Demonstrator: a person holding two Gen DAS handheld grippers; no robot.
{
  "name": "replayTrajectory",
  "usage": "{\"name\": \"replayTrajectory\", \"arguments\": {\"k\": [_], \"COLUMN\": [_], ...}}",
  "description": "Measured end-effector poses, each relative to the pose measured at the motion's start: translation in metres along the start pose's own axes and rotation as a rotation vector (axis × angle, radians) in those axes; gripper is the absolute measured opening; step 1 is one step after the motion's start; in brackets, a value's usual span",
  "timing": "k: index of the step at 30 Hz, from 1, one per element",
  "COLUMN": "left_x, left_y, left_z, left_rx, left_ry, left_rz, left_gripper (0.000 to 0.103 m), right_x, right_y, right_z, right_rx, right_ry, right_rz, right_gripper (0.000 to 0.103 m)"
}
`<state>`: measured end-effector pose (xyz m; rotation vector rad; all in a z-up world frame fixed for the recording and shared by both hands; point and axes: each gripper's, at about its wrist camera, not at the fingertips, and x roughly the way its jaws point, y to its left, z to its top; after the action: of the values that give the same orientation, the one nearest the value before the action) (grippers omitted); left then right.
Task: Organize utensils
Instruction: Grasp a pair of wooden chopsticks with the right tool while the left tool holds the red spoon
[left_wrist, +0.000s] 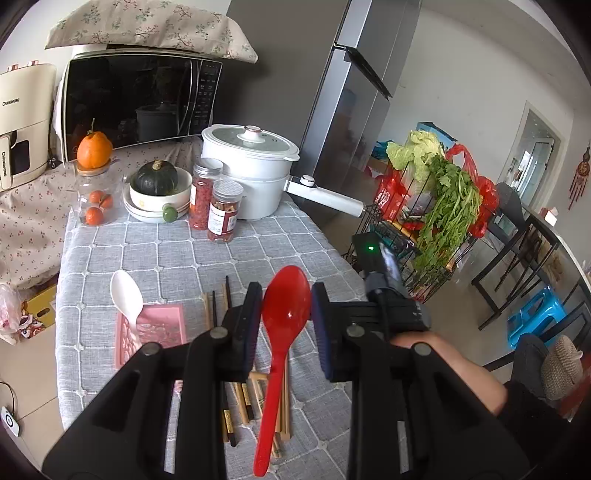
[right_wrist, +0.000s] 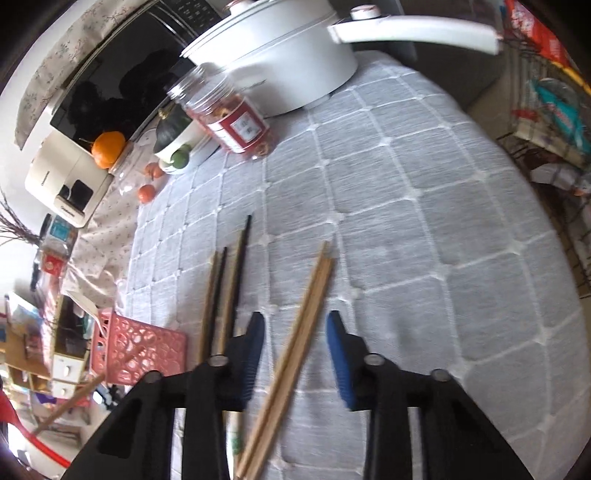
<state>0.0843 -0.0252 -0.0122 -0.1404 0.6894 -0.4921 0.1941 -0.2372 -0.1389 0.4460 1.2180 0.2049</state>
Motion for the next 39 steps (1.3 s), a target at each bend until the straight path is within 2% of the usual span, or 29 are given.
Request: {"name": "replayTrajectory", "arguments": {"k": [3,7,10,15,17,19,26,30,34,39], "left_x": [-0.003,-0.005,-0.007,-0.008,-0.008,-0.009,-0.014,-0.011,-0.008,-0.006], "left_y": [0.003,0.007,0.008,0.008,0.007,0.007,0.008,0.006,0.004,0.007], "left_z": [0.0,0.0,0.0,0.0,0.0,0.0,0.001,0.002,0.001,0.0], "left_rx": [-0.02,-0.031,-0.038,-0.042,-0.043,-0.042,-0.043,-0.047,-0.043,-0.051], "left_ry": [-0.002,-0.005,-0.006,-0.01,-0.007,-0.006,-0.017,-0.015,-0.006,0.002], "left_rz": [-0.009,-0.013,-0.017,-0.022,-0.024,-0.025,-0.028,-0.031,-0.03,-0.026], "left_gripper": [0.029,0.029,0.029,0.029,0.029,0.029,0.029,0.029,0.029,0.029], "right_x": [0.016,0.04,0.049,0.055,0.059,0.062,0.039,0.027,0.036,0.04], "right_y": [0.009,0.011,0.009,0.019,0.029,0.035,0.016,-0.004,-0.017,-0.007], "right_z": [0.005,0.006,0.006,0.007,0.005,0.003,0.012,0.013,0.011,0.009], "right_rx": [-0.011,0.002,0.017,-0.018,-0.053,-0.083,-0.012,0.031,0.045,0.01], "right_ry": [0.023,0.07,0.08,0.077,0.108,0.114,0.077,0.057,0.09,0.077], "right_rz": [0.032,0.011,-0.038,-0.103,-0.21,-0.252,-0.209,-0.219,-0.242,-0.255], "right_gripper": [0.019,0.016,0.01,0.009,0.01,0.01,0.013,0.013,0.013,0.012]}}
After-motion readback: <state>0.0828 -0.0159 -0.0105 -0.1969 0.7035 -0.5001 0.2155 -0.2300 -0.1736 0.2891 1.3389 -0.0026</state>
